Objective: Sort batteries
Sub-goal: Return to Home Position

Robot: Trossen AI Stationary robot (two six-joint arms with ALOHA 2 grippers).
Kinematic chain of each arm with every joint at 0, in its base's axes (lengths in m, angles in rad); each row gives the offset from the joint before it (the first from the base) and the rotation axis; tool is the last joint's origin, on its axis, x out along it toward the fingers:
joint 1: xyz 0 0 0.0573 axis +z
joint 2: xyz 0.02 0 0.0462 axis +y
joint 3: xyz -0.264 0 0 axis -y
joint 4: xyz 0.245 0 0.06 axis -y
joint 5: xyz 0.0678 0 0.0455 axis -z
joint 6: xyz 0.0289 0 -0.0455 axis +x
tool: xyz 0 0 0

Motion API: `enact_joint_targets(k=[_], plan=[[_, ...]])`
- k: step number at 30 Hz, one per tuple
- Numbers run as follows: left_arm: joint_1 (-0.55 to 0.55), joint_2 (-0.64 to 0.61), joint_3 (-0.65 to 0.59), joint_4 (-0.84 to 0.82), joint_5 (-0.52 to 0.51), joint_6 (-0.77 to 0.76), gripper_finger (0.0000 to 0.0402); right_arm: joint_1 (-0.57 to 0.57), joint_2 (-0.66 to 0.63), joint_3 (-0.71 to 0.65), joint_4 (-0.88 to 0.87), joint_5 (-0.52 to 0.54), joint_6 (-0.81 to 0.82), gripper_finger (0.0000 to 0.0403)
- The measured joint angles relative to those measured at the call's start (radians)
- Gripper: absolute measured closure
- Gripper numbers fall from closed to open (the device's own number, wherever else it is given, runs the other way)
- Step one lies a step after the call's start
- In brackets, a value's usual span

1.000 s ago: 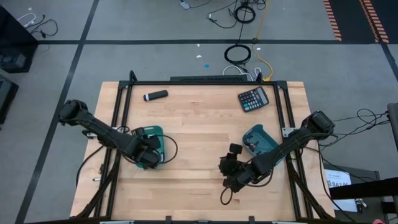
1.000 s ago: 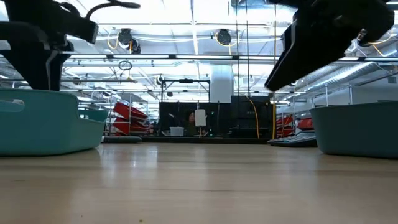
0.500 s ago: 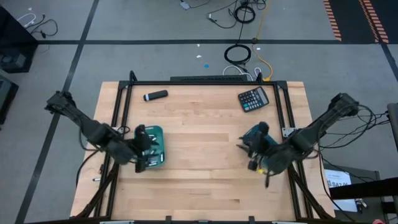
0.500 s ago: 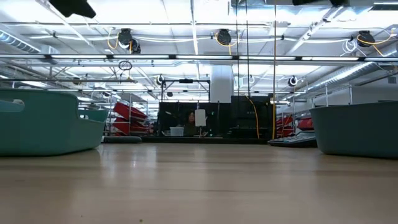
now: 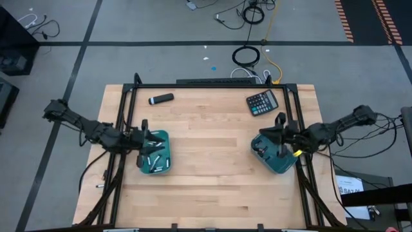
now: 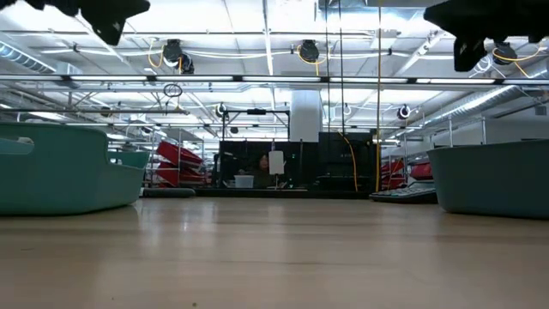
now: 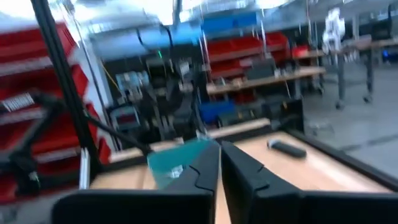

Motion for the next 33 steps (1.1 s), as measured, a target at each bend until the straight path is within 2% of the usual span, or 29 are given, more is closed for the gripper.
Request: enact_joint_targets(k=[5, 13, 21, 27, 33], plan=[[0.101, -0.066, -0.075, 0.074, 0.098, 0.014, 0.0322, -0.098, -0.144, -0.057, -0.038, -0.097, -0.005, 0.0400], [0.285, -0.109, -0.154, 0.182, 0.285, 0.013, 0.0388, -0.229, -0.214, -0.057, -0.095, -0.257, -0.078, 0.0402], [0.426, -0.108, -0.234, 0.312, 0.428, 0.004, 0.0394, -0.351, -0.287, -0.057, -0.093, -0.357, -0.137, 0.0403], [0.505, -0.108, -0.309, 0.418, 0.510, -0.040, 0.0395, -0.414, -0.353, -0.058, -0.104, -0.376, -0.148, 0.0403], [0.563, -0.108, -0.377, 0.539, 0.566, -0.069, 0.0396, -0.460, -0.396, -0.150, -0.051, -0.418, -0.130, 0.0403]])
